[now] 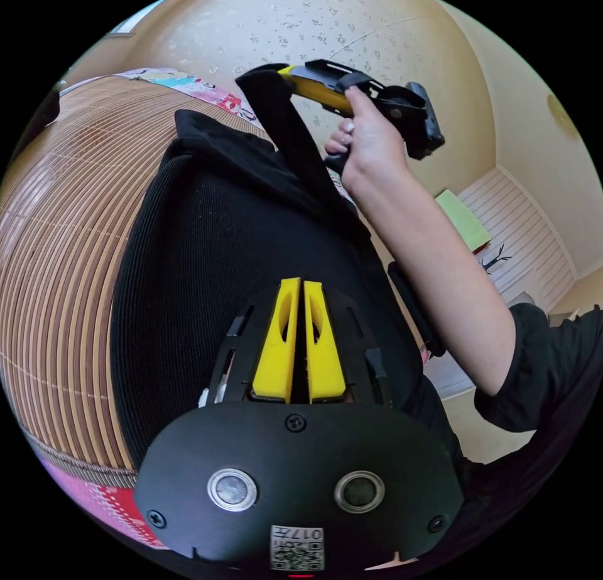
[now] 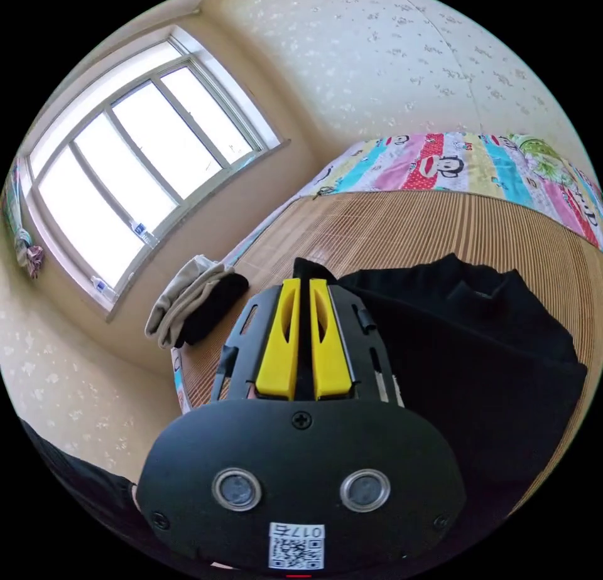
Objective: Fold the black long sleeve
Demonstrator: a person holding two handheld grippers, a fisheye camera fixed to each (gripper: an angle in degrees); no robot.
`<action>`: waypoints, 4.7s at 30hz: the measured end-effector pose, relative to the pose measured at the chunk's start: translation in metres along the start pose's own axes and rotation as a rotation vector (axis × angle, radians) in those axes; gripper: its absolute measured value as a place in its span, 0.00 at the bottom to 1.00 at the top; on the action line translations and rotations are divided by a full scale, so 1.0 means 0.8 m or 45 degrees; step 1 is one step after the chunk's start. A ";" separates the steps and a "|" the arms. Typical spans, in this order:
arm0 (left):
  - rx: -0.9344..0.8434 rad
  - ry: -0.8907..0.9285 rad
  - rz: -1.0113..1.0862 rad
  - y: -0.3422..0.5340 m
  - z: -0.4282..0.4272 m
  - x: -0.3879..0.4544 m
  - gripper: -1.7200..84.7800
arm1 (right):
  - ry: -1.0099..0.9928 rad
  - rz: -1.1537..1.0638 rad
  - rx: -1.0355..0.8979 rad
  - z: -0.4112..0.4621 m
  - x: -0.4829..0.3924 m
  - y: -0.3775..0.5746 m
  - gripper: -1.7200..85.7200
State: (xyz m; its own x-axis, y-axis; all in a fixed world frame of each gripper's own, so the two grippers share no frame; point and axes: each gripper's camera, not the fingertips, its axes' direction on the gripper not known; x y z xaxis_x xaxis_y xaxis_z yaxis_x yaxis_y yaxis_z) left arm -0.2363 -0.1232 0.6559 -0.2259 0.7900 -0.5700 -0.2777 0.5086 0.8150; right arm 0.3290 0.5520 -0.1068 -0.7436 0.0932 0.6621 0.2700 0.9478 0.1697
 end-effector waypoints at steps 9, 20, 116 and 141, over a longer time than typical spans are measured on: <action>-0.009 0.012 -0.015 -0.012 0.012 0.018 0.01 | -0.187 -0.142 -0.271 -0.093 0.003 0.112 0.05; -0.217 -0.010 0.066 -0.019 -0.077 0.069 0.02 | -0.154 0.386 -0.473 -0.396 0.093 0.368 0.03; 0.329 -0.040 -0.460 0.028 -0.146 0.115 0.09 | 0.345 0.094 -0.110 -0.284 -0.016 0.153 0.02; -0.138 -0.018 -0.110 0.042 0.075 0.276 0.23 | -0.305 0.595 0.011 -0.528 0.335 0.291 0.29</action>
State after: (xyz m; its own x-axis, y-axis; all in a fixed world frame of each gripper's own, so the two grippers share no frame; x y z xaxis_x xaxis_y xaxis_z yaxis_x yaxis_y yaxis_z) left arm -0.2397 0.0889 0.5637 -0.1838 0.7497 -0.6357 -0.3948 0.5360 0.7462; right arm 0.4513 0.6689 0.4185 -0.6645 0.5727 0.4802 0.6018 0.7910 -0.1105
